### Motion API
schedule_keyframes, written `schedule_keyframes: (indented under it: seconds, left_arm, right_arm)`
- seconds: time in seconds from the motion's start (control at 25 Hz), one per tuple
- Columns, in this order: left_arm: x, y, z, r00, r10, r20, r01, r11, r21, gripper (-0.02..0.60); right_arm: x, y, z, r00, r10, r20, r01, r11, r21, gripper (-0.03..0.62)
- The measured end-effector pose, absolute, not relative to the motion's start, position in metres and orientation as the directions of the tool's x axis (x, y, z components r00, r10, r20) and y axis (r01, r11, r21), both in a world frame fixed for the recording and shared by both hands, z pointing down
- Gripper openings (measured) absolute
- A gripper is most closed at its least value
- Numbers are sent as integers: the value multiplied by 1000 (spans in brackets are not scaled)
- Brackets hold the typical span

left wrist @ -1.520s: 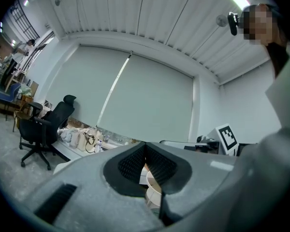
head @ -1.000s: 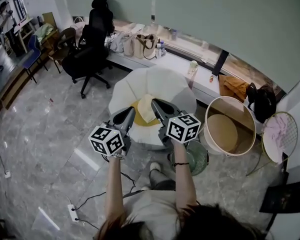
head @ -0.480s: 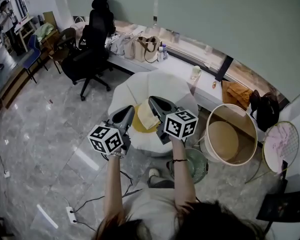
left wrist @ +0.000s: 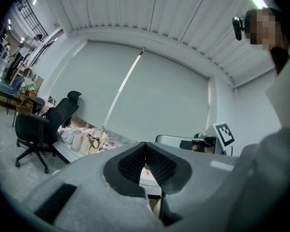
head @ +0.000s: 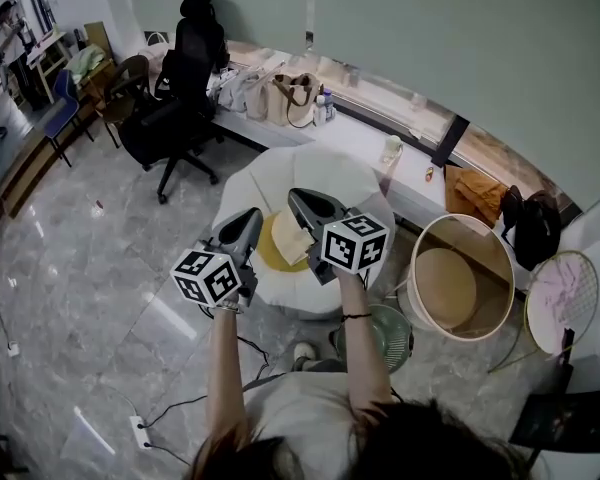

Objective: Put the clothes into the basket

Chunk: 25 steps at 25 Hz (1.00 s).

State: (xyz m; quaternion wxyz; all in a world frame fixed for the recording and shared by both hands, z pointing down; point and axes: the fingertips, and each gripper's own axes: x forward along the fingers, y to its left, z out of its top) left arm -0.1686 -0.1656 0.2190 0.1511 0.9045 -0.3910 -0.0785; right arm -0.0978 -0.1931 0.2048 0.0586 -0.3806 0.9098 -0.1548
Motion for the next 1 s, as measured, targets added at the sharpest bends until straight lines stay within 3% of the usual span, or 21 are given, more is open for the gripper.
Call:
schedule_keyframes:
  seconds: [0.56, 1.0]
  left_arm:
    - [-151, -204, 242, 716, -697, 37, -666, -665, 338, 11]
    - [-169, -259, 278, 776, -615, 141, -617, -690, 378, 11]
  right_arm:
    - [-75, -239, 224, -663, -748, 40, -702, 602, -381, 9]
    - [-73, -292, 271, -555, -826, 98, -753, 449, -482, 9]
